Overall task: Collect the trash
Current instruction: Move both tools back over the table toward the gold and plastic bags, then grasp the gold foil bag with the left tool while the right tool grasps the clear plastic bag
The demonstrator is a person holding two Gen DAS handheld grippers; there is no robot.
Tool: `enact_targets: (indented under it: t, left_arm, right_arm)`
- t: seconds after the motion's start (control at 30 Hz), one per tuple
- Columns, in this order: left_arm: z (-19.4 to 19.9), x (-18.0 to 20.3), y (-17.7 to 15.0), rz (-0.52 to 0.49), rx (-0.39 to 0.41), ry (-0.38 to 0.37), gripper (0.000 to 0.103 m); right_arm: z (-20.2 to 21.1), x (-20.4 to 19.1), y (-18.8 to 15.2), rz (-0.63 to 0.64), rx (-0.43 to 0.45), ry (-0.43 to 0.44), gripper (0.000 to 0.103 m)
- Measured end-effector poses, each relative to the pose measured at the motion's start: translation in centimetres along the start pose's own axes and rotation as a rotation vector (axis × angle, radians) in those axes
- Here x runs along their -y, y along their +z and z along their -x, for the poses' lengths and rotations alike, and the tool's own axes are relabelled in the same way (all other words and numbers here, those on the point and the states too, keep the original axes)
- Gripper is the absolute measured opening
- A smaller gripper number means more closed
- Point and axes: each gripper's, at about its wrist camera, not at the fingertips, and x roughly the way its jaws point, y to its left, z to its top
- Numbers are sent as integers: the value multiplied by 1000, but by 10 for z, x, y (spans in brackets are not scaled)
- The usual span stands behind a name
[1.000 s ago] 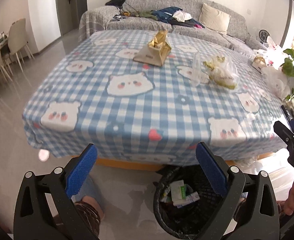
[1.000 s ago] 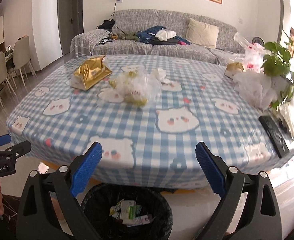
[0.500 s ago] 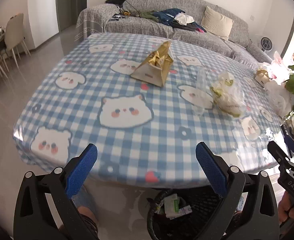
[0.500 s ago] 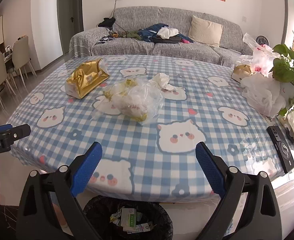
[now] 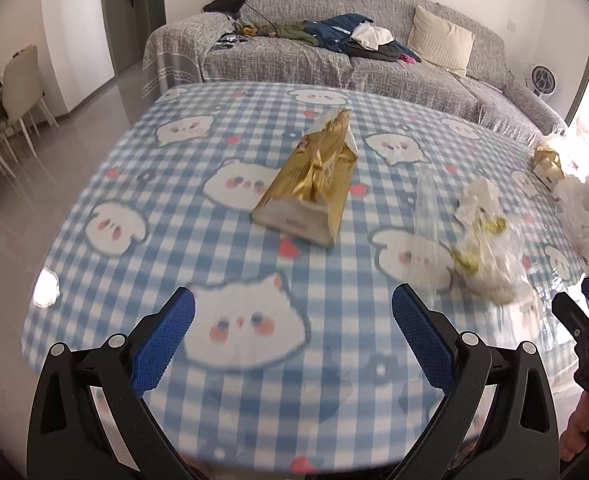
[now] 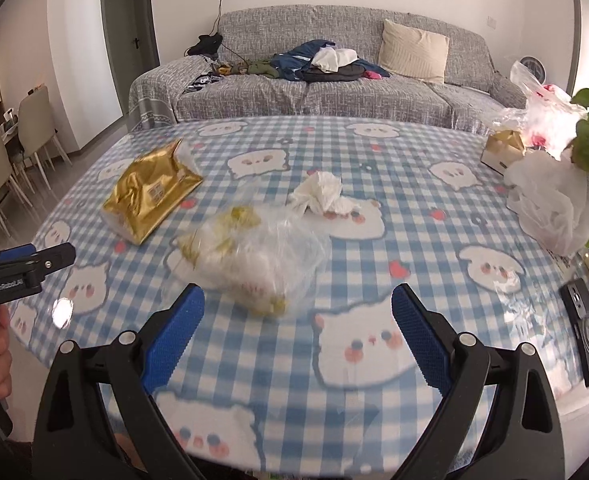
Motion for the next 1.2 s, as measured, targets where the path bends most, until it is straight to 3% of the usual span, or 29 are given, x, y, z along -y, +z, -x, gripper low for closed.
enact_targets:
  t: [0.33, 0.77, 0.97, 1.2]
  left_arm:
    - [-56, 12, 51, -31, -31, 38, 97]
    - [-121, 26, 78, -63, -117, 65, 94]
    - [-136, 23, 76, -38, -157, 60, 77]
    - [-139, 29, 70, -57, -177, 57, 44]
  right_arm:
    - [-45, -12, 32, 19, -35, 29, 91]
    - [-92, -14, 34, -13, -121, 16, 89]
    - [-105, -15, 29, -24, -159, 20, 76]
    - [-112, -15, 25, -3, -191, -1, 63]
